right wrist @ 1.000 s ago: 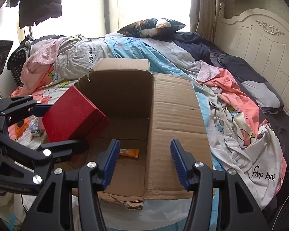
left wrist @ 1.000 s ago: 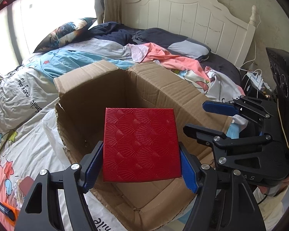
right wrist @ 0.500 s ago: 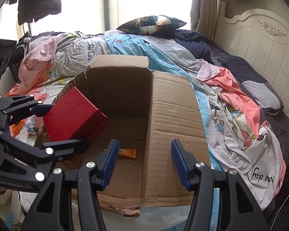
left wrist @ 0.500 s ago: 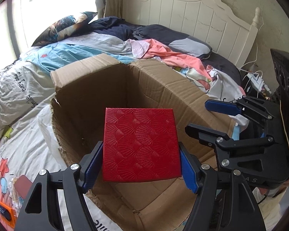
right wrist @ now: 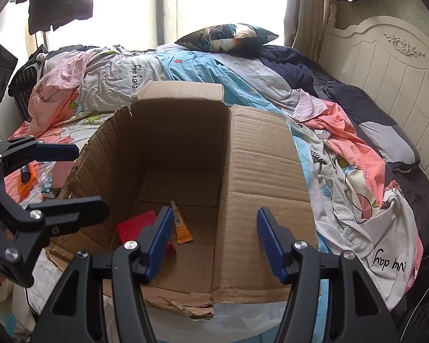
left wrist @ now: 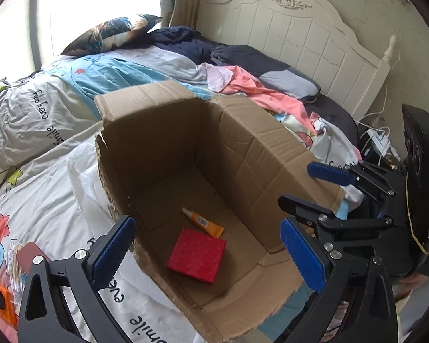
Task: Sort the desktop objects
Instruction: 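Move both open tools away from the cardboard box toward the scattered items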
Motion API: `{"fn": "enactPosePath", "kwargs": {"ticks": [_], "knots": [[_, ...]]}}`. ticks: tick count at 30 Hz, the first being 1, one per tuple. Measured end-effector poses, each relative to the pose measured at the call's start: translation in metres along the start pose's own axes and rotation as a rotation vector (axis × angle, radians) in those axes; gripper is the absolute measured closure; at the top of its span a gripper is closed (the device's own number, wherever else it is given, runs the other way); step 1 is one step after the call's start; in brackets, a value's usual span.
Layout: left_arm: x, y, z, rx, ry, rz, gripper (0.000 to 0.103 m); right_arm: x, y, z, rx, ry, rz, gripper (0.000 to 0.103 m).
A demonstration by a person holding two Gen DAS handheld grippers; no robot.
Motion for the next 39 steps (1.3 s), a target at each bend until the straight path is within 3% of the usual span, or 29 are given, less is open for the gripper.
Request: {"fn": "enactPosePath", "kwargs": {"ticks": [7, 22, 39], "knots": [[0.016, 0.011, 0.006, -0.062, -0.014, -0.007, 0.000, 0.003, 0.005, 0.013, -0.001, 0.004, -0.002, 0.042], [0.072, 0.065, 0.049, -0.190, 0.018, -0.040, 0.000, 0.004, 0.017, 0.075, -0.114, 0.049, -0.031, 0.040], [0.136, 0.123, 0.105, -0.197, 0.192, -0.085, 0.000, 0.014, 0.034, 0.154, -0.183, 0.110, -0.022, 0.040]]}}
Point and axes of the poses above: each gripper's, at about its wrist camera, not at the fingertips, and y roughly against the way its jaws point, z to its left, x to its underside, the point moved 5 cm from there along -y, roughly the way its jaws point, and after that the axes turned 3 degrees about -z, right-handed, at the moved point
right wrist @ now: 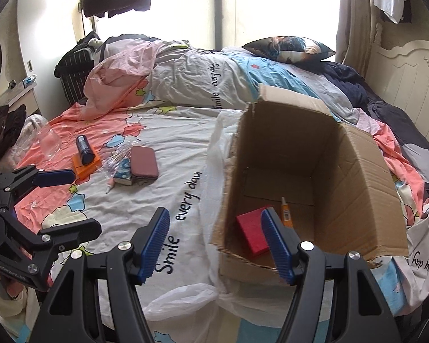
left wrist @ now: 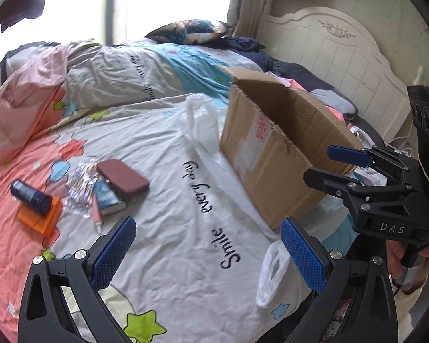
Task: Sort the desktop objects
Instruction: 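Move both open tools away from the cardboard box toward the scattered items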
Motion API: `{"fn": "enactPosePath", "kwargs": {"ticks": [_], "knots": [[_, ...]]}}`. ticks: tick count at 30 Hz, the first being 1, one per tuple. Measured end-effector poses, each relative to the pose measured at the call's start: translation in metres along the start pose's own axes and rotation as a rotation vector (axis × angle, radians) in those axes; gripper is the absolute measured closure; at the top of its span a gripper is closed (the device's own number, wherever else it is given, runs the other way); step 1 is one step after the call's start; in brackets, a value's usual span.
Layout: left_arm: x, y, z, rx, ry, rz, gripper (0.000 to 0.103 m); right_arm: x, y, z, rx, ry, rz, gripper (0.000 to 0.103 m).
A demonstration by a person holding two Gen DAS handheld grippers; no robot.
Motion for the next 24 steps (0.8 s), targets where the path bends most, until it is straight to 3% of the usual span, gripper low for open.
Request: {"fn": "enactPosePath", "kwargs": {"ticks": [7, 12, 16, 24], "knots": [[0.028, 0.004, 0.043, -0.081, 0.042, 0.014, 0.000, -0.001, -0.010, 0.039, -0.022, 0.051, 0.019, 0.040], [0.042, 0.014, 0.073, -0.097, 0.087, 0.003, 0.000, -0.002, -0.022, 0.066, -0.041, 0.086, 0.036, 0.040], [0.046, 0.023, 0.101, -0.144, 0.132, -0.020, 0.000, -0.004, -0.033, 0.083, -0.067, 0.101, 0.047, 0.040], [0.052, 0.026, 0.143, -0.166, 0.211, -0.011, 0.000, -0.012, -0.067, 0.103, -0.116, 0.109, 0.086, 0.040]]}}
Point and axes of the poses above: each gripper's, at about its wrist camera, not at the fingertips, and y roughly against the way its jaws point, z to its left, x to its underside, the point moved 5 cm from there along -y, roughly the way its jaws point, and after that the axes turned 3 degrees about -z, right-handed, at the moved point
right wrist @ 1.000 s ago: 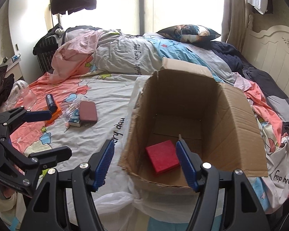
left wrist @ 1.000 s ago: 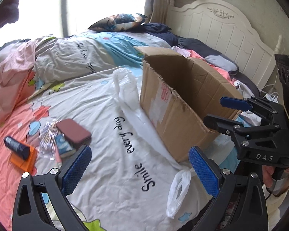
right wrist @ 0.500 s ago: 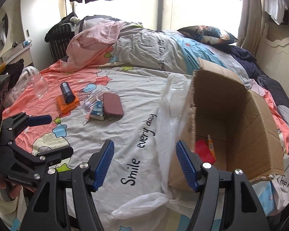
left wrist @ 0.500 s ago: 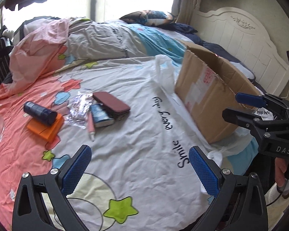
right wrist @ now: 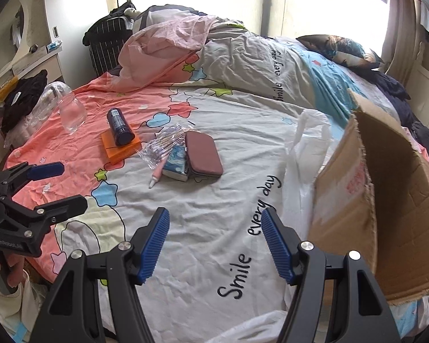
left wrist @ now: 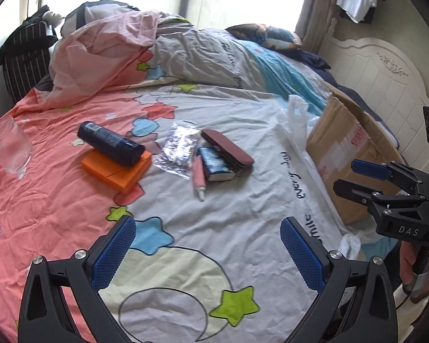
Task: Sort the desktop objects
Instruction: 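Move both open tools away from the cardboard box toward the scattered items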
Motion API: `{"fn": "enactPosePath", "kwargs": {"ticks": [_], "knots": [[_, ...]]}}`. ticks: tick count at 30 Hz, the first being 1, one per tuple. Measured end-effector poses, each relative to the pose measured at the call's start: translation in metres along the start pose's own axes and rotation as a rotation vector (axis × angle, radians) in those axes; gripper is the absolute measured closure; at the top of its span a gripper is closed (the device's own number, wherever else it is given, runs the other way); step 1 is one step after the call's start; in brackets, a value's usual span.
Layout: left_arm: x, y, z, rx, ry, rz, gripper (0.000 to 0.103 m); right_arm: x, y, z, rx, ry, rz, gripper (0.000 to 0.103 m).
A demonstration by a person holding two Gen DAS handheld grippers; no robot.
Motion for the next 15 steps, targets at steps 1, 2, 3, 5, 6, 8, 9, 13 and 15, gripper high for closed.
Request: {"fn": "enactPosePath", "kwargs": {"ticks": [1, 2, 3, 5, 6, 8, 9, 13, 15], "knots": [[-0.001, -0.001, 0.005, -0.003, 0.009, 0.003, 0.000, -0.002, -0.005, 0.002, -0.009, 0.000, 0.006, 0.040], [-0.002, -0.003, 0.010, -0.006, 0.019, 0.007, 0.000, -0.004, -0.012, 0.004, -0.015, 0.003, 0.017, 0.040], [-0.003, -0.005, 0.016, -0.005, 0.034, 0.011, 0.000, -0.005, -0.018, 0.005, -0.019, 0.007, 0.025, 0.040], [-0.004, -0.011, 0.023, 0.002, 0.056, 0.022, 0.000, -0.008, -0.029, 0.009, -0.034, 0.016, 0.045, 0.040], [-0.005, -0.014, 0.027, 0.006, 0.067, 0.029, 0.000, -0.010, -0.037, 0.011, -0.058, 0.017, 0.062, 0.040], [-0.006, -0.020, 0.032, 0.008, 0.081, 0.042, 0.000, -0.013, -0.048, 0.012, -0.087, 0.017, 0.079, 0.040], [-0.007, -0.024, 0.034, 0.002, 0.083, 0.050, 0.000, -0.014, -0.053, 0.012, -0.078, 0.021, 0.085, 0.040], [-0.011, -0.037, 0.036, -0.003, 0.076, 0.068, 0.000, -0.020, -0.075, 0.011, -0.061, 0.039, 0.109, 0.040], [-0.014, -0.045, 0.035, 0.003, 0.074, 0.079, 0.000, -0.023, -0.085, 0.011, -0.061, 0.051, 0.127, 0.040]]}}
Point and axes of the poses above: each gripper's, at about its wrist camera, not at the fingertips, and y roughly against the way its jaws point, z to its left, x to its underside, the point moved 5 cm from there along -y, roughly the way its jaws point, and after that the axes turned 3 degrees about -z, right-handed, at the moved point
